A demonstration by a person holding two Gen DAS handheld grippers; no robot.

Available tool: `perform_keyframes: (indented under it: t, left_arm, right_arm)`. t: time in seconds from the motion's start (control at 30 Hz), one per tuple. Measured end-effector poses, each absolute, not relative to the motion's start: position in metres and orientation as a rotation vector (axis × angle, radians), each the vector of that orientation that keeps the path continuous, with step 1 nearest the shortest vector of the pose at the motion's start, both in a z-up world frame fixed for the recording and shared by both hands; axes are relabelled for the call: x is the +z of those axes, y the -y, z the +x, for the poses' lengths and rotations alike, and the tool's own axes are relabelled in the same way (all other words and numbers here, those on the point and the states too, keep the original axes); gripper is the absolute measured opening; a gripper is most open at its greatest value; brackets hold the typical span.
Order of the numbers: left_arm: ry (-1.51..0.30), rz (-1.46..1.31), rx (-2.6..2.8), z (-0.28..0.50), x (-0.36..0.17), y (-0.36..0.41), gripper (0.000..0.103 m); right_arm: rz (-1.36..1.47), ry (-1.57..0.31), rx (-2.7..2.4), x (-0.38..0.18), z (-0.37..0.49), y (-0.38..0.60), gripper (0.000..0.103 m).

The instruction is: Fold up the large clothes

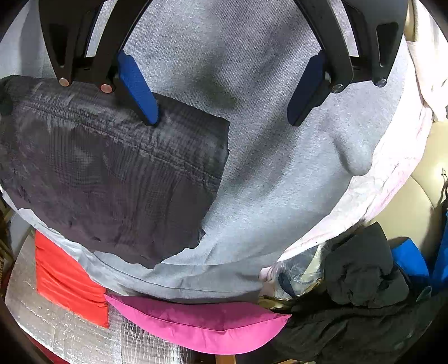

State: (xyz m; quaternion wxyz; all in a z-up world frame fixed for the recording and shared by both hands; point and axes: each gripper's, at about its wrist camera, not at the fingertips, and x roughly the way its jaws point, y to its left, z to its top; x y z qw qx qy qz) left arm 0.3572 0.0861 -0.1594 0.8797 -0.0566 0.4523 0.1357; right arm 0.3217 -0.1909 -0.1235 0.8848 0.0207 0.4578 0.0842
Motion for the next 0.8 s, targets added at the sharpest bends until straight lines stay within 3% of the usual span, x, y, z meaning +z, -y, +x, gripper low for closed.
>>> perform_keyframes:
  t: [0.13,0.27,0.37,0.53,0.8]
  left_arm:
    - [-0.953,-0.131,0.279,0.355,-0.159,-0.085,0.094]
    - [-0.973,-0.14,0.28,0.356,-0.161,-0.087,0.094]
    - [-0.971,-0.132,0.277,0.357,-0.162,-0.088,0.094]
    - [-0.973,-0.133,0.272,0.357,-0.166,-0.092,0.094]
    - [-0.983,-0.078,0.29,0.355,-0.169,-0.091,0.094]
  right_arm:
    - [0.087,-0.893,0.152,-0.106,0.314,0.212,0.103]
    - [0.027,-1.016,0.082,-0.137,0.33,0.228,0.103]
    - [0.042,-1.001,0.103,-0.13,0.331,0.231,0.103]
    - [0.108,-0.883,0.09,-0.102,0.312,0.261,0.103]
    - [0.331,-0.942,-0.028,-0.123,0.313,0.346,0.103]
